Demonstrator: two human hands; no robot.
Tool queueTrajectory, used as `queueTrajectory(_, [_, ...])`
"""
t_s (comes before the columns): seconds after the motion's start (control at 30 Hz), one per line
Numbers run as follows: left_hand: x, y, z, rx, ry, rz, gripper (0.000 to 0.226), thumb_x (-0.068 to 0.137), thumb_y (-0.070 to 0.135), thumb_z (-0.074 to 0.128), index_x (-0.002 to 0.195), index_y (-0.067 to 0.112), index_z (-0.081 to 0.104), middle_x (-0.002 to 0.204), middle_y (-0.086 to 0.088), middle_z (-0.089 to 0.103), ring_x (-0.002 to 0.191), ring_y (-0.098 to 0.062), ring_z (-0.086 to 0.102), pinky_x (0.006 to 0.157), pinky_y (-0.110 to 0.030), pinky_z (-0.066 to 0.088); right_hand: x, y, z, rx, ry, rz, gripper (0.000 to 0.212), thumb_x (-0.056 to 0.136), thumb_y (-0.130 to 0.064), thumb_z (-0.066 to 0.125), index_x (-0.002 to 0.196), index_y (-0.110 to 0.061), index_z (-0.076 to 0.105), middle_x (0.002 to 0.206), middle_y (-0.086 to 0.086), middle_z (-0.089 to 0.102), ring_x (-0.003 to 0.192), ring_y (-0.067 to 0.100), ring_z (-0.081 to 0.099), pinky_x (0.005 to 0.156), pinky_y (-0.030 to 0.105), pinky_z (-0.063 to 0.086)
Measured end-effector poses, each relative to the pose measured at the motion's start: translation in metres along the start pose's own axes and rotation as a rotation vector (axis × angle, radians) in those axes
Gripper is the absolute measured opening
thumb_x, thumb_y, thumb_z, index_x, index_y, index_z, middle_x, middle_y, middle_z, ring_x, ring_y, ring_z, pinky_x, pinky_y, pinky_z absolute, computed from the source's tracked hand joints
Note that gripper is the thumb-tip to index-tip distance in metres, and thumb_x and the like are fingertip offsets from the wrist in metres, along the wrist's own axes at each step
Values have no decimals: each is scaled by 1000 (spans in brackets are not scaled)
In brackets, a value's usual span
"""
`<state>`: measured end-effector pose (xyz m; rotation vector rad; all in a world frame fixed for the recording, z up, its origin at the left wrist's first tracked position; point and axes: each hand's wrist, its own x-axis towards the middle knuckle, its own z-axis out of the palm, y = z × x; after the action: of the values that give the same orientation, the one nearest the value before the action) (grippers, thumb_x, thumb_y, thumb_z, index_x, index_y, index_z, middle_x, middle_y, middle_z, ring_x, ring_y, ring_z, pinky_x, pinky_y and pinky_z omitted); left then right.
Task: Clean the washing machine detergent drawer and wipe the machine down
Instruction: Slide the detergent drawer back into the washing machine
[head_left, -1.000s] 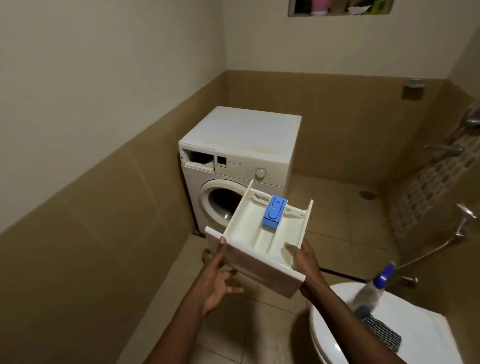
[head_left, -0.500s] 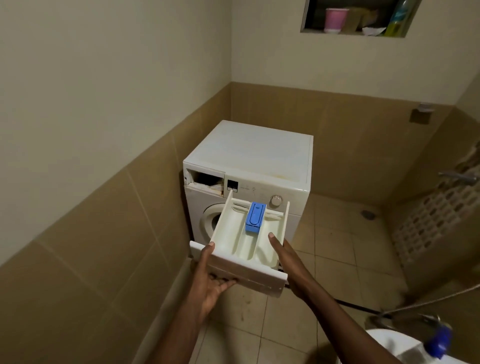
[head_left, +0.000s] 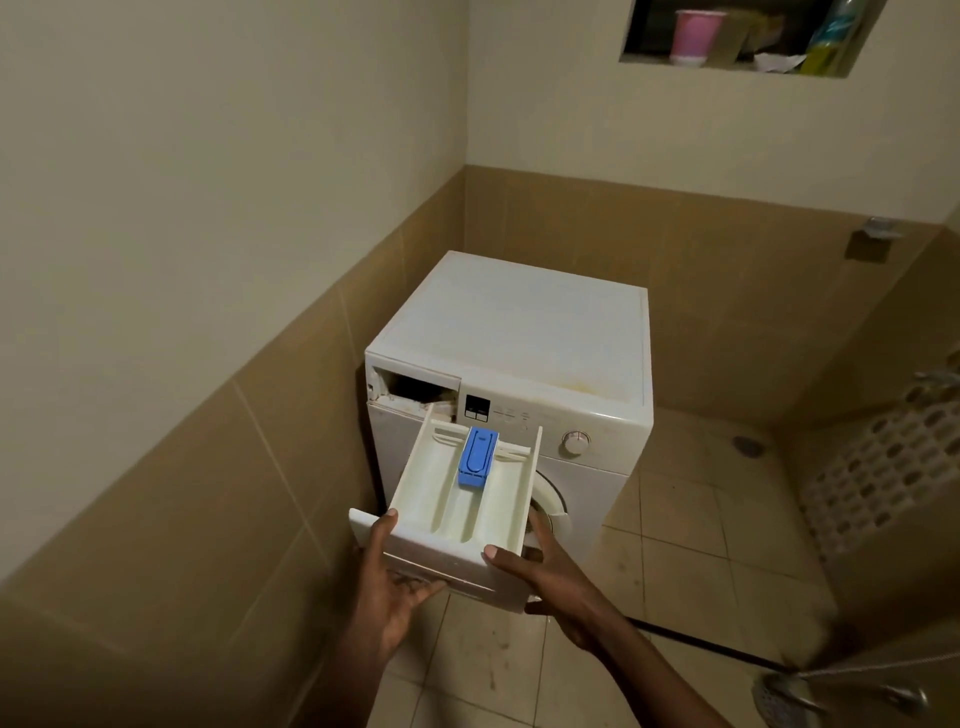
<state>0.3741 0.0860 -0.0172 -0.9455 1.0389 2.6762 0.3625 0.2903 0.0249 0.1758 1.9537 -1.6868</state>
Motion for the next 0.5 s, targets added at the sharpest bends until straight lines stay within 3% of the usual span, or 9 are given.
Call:
queueTrajectory(0.17, [37, 24, 5, 177, 78, -23, 85, 67, 59, 71, 140, 28, 40, 132, -20, 56, 117, -44, 57, 89, -70, 46, 57, -17, -4, -3, -85, -19, 98, 66, -54, 82, 140, -56, 19, 129, -13, 51, 112, 10, 54, 73, 31, 54])
queueTrajectory(0.3, [70, 51, 2, 261, 173, 30, 81, 77, 57, 71, 144, 26, 38, 142, -18, 49, 115, -42, 58, 75, -54, 57, 102, -33, 2, 10, -164, -25, 91, 72, -44, 81, 139, -55, 20, 116, -22, 53, 109, 7, 54, 72, 27, 52])
queueTrajectory(0.5, [101, 64, -5, 285, 251, 117, 110, 43, 70, 81, 139, 32, 41, 129, -19, 56, 110, -42, 61, 84, -66, 52, 149, -47, 7, 2, -263, -47, 86, 79, -30, 78, 141, -48, 21, 113, -30, 52, 99, -6, 56, 62, 12, 50])
